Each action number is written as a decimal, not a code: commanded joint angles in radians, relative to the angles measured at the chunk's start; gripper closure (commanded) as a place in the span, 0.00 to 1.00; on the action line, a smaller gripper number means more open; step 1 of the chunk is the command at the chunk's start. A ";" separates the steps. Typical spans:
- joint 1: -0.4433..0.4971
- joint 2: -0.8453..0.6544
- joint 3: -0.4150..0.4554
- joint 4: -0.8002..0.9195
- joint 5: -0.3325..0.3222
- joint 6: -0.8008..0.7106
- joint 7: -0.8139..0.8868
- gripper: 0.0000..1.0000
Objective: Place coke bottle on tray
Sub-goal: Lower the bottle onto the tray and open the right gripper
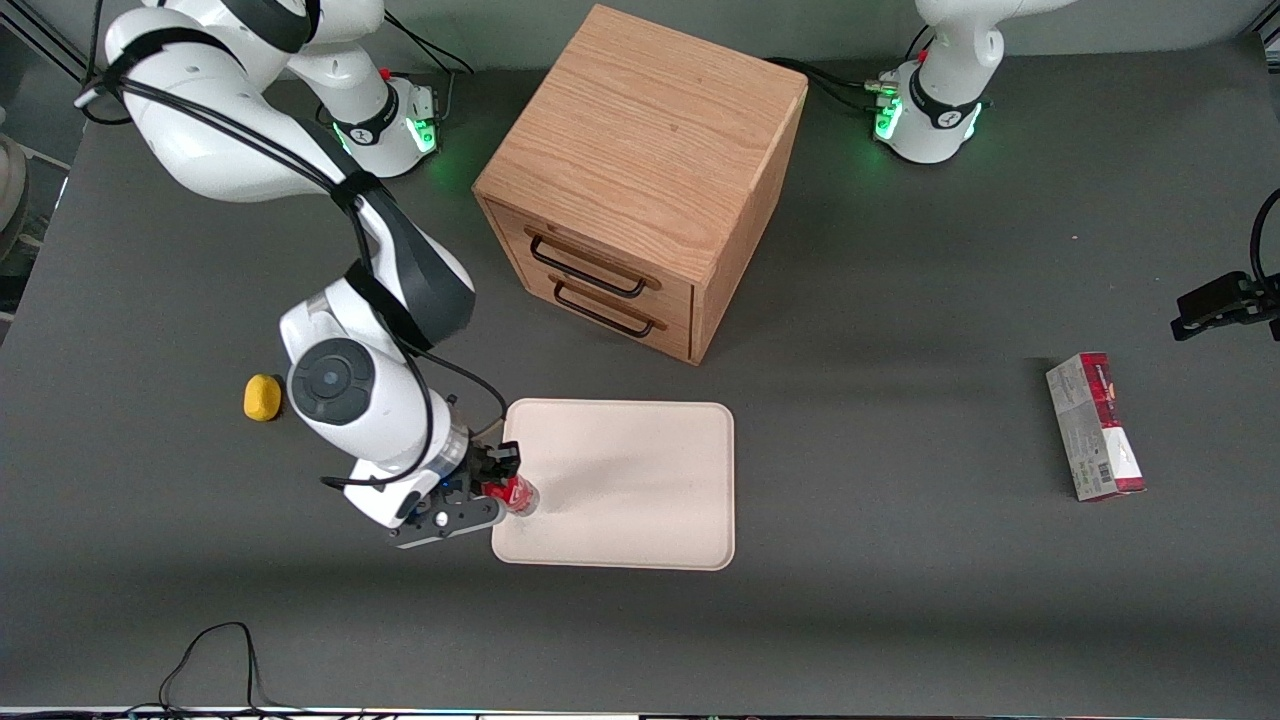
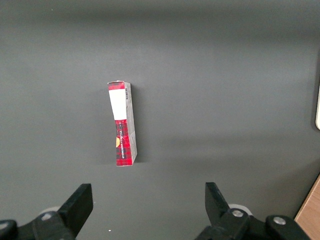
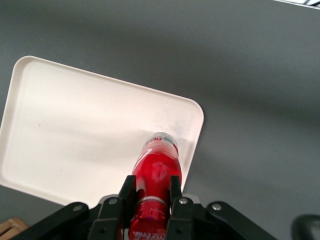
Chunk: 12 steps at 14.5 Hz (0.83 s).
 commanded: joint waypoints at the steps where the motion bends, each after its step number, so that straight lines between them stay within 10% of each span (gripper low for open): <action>1: 0.001 0.037 0.014 -0.003 -0.042 0.071 0.006 0.95; 6: -0.003 0.054 0.012 -0.005 -0.057 0.076 -0.004 0.83; 8: -0.009 0.054 0.009 -0.005 -0.055 0.081 -0.003 0.00; 12: -0.014 0.042 0.009 -0.003 -0.049 0.079 0.009 0.00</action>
